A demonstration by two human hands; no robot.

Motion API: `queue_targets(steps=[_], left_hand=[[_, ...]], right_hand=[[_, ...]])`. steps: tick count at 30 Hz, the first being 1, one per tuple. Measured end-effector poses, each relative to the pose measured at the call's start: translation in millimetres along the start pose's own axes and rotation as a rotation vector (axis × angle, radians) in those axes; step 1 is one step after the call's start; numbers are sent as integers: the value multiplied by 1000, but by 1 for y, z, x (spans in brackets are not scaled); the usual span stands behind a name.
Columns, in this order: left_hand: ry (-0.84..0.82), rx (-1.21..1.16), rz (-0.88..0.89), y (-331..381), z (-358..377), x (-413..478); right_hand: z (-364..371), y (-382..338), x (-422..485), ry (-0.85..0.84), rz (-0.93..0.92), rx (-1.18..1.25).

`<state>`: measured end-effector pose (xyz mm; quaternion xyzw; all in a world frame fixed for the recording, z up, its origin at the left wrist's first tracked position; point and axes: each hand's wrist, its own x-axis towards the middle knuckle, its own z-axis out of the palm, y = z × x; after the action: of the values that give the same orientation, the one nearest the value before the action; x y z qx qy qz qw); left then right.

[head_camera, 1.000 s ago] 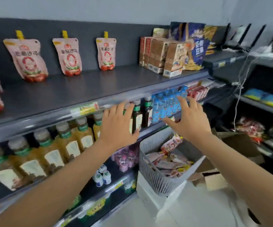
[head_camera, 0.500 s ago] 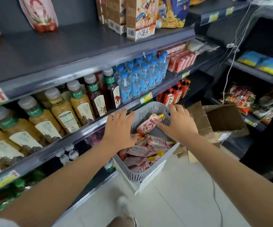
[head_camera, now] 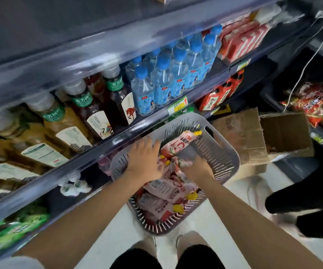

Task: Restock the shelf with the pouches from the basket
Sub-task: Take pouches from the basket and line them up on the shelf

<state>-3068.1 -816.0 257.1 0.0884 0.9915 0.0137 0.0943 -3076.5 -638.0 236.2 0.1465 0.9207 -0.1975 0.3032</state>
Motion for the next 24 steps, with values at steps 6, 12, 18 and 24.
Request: queue_targets(steps=[6, 12, 18, 24], left_hand=[[-121, -32, -75, 13, 35, 5], [-195, -84, -137, 41, 64, 10], [-181, -355, -340, 69, 87, 39], [-283, -620, -691, 94, 99, 78]], right_hand=[[31, 31, 64, -116, -79, -321], [45, 47, 99, -199, -251, -521], [38, 40, 126, -329, -406, -584], [27, 38, 138, -455, -478, -516]])
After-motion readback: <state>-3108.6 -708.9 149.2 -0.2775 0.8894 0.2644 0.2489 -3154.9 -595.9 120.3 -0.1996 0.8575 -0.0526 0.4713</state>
